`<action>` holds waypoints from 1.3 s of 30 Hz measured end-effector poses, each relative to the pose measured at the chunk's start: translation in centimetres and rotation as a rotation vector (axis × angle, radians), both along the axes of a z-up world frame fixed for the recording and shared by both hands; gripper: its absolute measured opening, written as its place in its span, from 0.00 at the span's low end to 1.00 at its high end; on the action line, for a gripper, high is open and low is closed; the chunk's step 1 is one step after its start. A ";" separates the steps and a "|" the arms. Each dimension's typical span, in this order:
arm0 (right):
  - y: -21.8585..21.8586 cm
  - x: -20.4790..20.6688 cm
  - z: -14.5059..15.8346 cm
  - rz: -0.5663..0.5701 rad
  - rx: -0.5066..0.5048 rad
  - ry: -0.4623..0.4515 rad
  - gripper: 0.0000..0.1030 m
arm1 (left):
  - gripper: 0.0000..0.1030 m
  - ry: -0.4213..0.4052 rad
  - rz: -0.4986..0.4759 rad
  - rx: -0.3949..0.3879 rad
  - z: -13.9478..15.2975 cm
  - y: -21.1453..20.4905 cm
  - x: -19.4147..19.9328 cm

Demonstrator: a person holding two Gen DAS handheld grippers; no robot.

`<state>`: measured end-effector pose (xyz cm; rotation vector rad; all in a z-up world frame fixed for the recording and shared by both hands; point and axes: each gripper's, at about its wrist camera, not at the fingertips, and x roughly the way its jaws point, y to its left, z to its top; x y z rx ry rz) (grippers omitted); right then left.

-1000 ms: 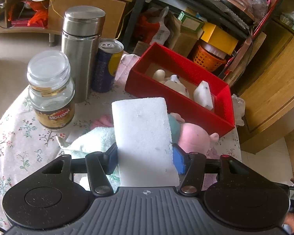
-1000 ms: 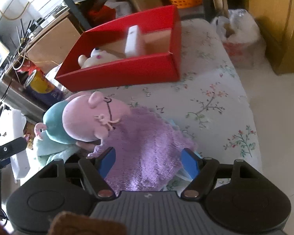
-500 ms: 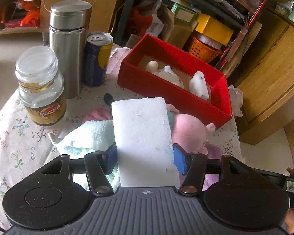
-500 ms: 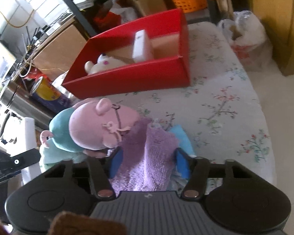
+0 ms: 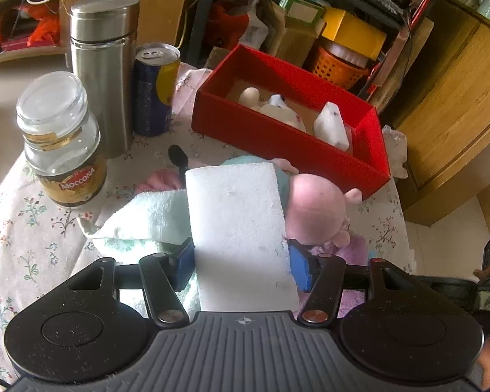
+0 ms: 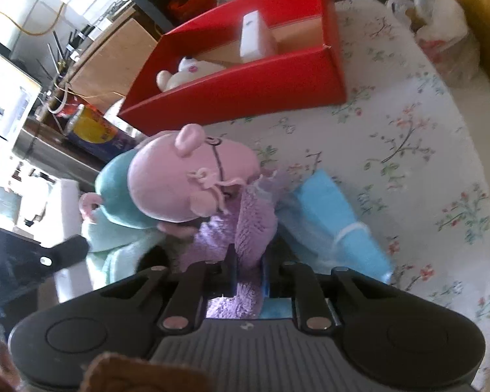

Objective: Organize soft objects
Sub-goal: 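Grasp the purple knitted cloth with the right gripper and lift it, then carry the white sponge and the purple cloth with both grippers toward the red box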

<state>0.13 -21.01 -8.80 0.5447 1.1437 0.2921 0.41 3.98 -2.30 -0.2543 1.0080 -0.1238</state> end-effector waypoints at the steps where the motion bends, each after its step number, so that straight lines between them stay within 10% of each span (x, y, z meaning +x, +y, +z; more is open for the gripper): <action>1: -0.1 0.0 0.0 -0.003 0.033 0.005 0.00 | 0.57 0.000 0.000 -0.001 0.0 0.0 0.0; 39: -2.5 -2.2 8.8 -0.051 0.444 -0.194 0.00 | 0.55 -0.125 0.036 -0.098 3.8 1.0 -0.1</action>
